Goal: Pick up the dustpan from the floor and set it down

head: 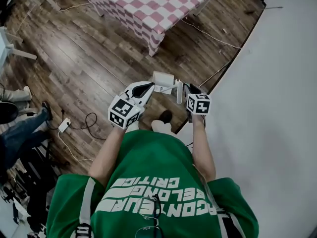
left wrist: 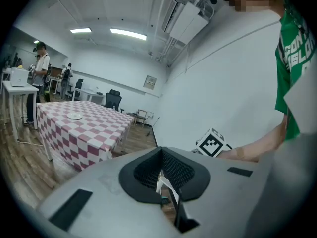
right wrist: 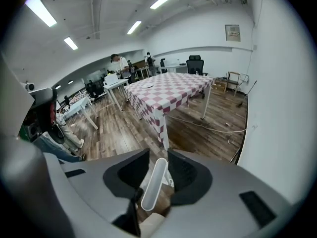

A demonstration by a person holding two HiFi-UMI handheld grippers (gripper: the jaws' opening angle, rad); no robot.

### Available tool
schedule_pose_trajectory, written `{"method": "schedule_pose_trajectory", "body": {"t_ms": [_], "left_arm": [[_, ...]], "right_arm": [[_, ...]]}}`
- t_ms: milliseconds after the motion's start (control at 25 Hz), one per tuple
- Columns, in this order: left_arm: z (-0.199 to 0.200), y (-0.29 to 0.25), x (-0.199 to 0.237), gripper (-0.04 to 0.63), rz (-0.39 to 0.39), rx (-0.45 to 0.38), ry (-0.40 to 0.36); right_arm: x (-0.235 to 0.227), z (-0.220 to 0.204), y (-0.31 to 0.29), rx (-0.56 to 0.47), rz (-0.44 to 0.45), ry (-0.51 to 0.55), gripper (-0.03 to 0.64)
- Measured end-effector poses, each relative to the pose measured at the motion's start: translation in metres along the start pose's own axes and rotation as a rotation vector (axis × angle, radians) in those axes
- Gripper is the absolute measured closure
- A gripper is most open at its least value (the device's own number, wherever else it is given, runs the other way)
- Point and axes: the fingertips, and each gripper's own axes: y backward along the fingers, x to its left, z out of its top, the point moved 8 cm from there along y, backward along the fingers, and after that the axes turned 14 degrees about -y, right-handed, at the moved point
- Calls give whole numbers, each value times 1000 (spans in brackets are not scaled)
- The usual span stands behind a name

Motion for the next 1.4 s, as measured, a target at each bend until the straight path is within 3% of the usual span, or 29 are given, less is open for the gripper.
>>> {"method": "schedule_pose_trajectory", "body": {"t_ms": [80, 280, 840, 1400], "left_arm": [[-6, 2, 3, 592, 4, 6, 25], [-12, 3, 14, 592, 10, 28, 36], [-18, -10, 65, 592, 36, 70, 72], [-31, 2, 80, 592, 50, 83, 113]], "right_arm": [[3, -4, -21, 62, -11, 8, 450], [1, -12, -69, 191, -72, 22, 396], [-23, -37, -162, 486, -234, -53, 391], [-22, -41, -179, 550, -286, -76, 399]]}}
